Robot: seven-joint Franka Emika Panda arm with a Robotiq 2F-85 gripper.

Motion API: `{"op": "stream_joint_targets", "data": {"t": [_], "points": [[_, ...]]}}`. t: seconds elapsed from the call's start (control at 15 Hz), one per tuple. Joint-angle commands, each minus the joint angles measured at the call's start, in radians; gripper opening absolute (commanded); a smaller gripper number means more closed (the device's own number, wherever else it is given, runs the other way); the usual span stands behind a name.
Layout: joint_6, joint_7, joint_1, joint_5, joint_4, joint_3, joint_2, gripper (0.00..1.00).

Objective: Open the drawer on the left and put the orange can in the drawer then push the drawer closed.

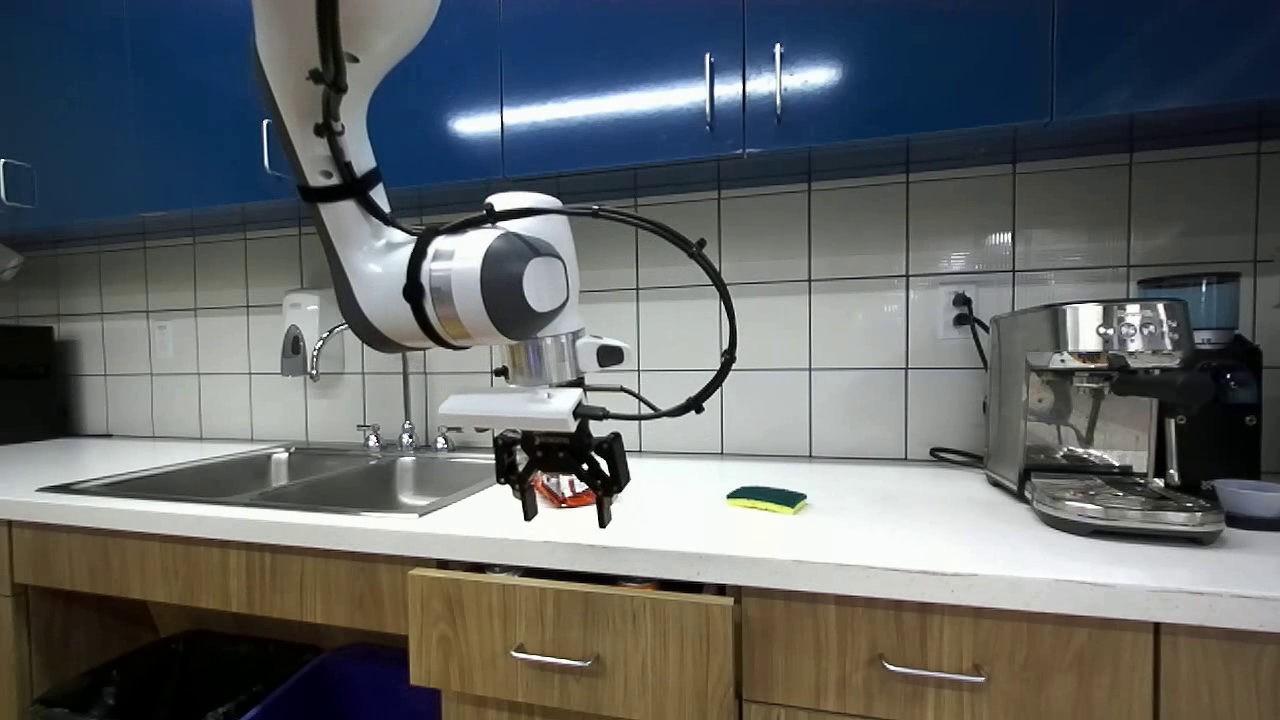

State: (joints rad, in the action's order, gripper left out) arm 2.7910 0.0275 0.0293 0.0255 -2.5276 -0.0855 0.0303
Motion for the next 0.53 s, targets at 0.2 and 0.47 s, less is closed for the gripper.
{"op": "stream_joint_targets", "data": {"t": [0.2,0.47], "points": [[0.005,0.025,0.012,-0.007,-0.089,0.006,-0.155,1.00],[-0.001,0.030,0.009,-0.007,-0.113,0.005,-0.208,1.00]]}}
